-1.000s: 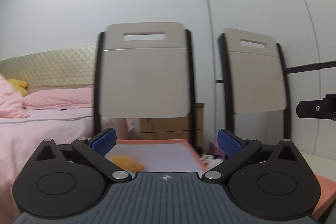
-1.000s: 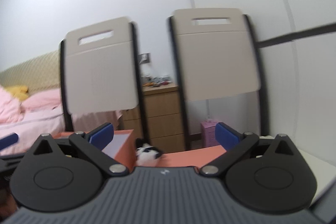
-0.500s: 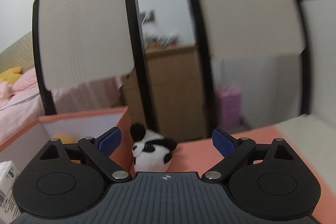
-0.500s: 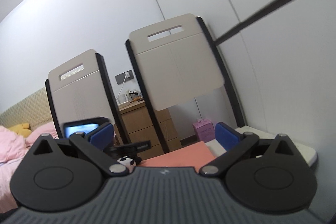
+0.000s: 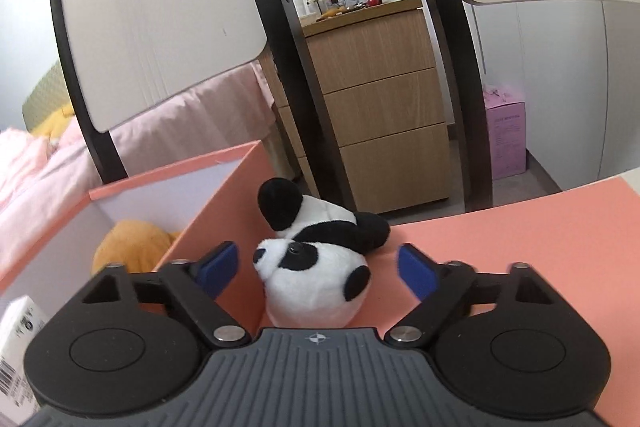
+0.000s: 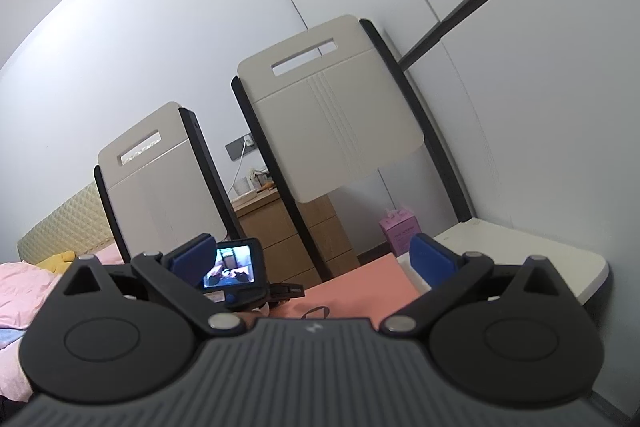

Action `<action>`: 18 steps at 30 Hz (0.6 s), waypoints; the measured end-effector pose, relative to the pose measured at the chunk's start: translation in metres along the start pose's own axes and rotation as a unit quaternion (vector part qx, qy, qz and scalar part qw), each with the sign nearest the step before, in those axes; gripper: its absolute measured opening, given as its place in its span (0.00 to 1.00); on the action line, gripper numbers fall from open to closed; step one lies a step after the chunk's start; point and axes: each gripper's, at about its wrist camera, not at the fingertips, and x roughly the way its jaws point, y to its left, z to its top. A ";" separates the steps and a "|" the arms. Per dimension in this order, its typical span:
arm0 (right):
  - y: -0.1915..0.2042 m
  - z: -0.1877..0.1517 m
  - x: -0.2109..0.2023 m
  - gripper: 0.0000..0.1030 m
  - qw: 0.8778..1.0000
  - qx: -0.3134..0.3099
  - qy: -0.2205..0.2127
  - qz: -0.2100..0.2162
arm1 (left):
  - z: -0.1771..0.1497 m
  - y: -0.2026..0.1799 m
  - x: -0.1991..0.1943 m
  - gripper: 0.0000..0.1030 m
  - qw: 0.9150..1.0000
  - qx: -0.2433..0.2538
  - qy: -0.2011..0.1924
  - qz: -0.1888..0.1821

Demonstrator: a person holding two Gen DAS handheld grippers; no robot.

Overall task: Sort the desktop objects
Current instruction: 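Reach the left tool to the panda plush and close on it, then carry the panda plush over the open box and open the left tool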

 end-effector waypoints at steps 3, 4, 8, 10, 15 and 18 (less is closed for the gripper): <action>0.003 -0.001 0.004 1.00 1.000 0.001 0.005 0.001 | 0.002 0.004 0.001 0.73 1.000 0.001 0.010 -0.021; 0.004 -0.002 0.005 1.00 1.000 0.001 0.005 0.001 | 0.002 0.004 -0.001 0.72 1.000 0.005 0.010 -0.022; 0.008 -0.003 0.007 1.00 1.000 0.000 0.008 0.001 | -0.002 -0.001 0.004 0.71 1.000 0.016 0.015 -0.018; 0.011 -0.004 0.009 1.00 1.000 -0.004 0.012 0.001 | -0.003 -0.002 0.008 0.59 0.999 0.016 0.021 -0.020; 0.012 -0.005 0.014 1.00 1.000 -0.009 0.021 -0.006 | -0.005 0.001 0.002 0.55 0.999 0.011 0.012 -0.042; 0.011 -0.006 0.016 1.00 1.000 -0.006 0.022 -0.013 | -0.007 0.006 -0.020 0.55 0.998 0.011 -0.019 -0.064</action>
